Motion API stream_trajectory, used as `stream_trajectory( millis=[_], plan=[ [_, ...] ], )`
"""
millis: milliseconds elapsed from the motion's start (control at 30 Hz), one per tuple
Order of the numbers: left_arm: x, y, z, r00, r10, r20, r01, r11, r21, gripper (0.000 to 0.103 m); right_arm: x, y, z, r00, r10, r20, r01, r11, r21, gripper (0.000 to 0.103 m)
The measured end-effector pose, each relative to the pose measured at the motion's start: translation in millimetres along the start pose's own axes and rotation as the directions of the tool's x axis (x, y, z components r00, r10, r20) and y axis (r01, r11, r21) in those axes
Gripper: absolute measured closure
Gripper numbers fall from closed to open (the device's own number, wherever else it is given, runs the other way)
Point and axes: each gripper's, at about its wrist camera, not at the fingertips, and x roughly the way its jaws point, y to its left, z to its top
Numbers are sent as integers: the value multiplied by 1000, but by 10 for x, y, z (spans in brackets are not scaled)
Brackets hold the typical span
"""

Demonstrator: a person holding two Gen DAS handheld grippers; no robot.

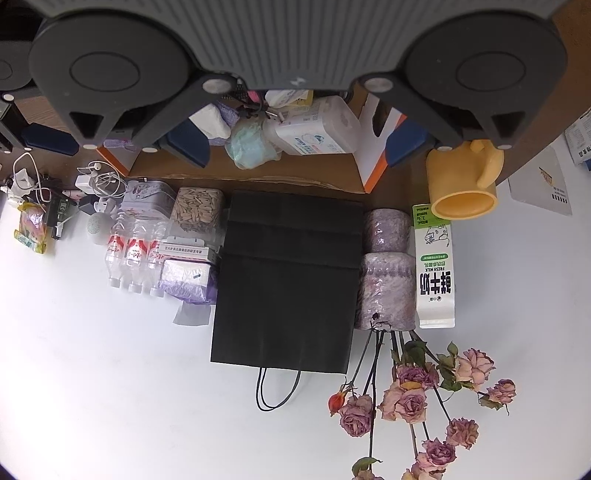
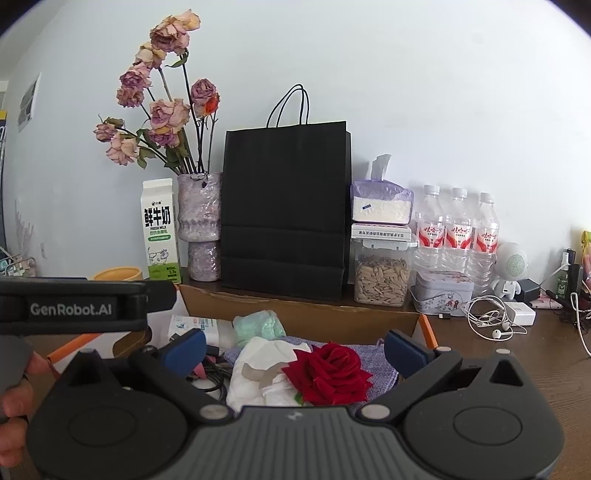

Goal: Organize objects
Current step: 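Withdraw from the box and grasp the last white bottle cap with the left gripper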

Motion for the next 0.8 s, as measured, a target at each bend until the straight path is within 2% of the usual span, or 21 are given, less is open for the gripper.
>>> stream_trajectory(
  millis=[200, 400, 633, 800],
  plan=[
    [-213, 112, -22, 1000, -9, -1, 9, 1000, -11, 0, -160, 36, -19, 1000, 19, 6, -19, 1000, -17, 0],
    [-404, 279, -155, 999, 9, -37, -9, 1000, -1, 0, -369, 79, -99, 999, 38, -1, -38, 998, -40, 0],
    [-532, 438, -397, 991, 42, -125, -38, 999, 39, 0, -595, 100, -268, 997, 62, -35, -64, 997, -54, 0],
    [-489, 462, -620, 975, 59, -215, -39, 995, 96, 0, -697, 160, -433, 994, 73, -82, -80, 993, -82, 0]
  ],
)
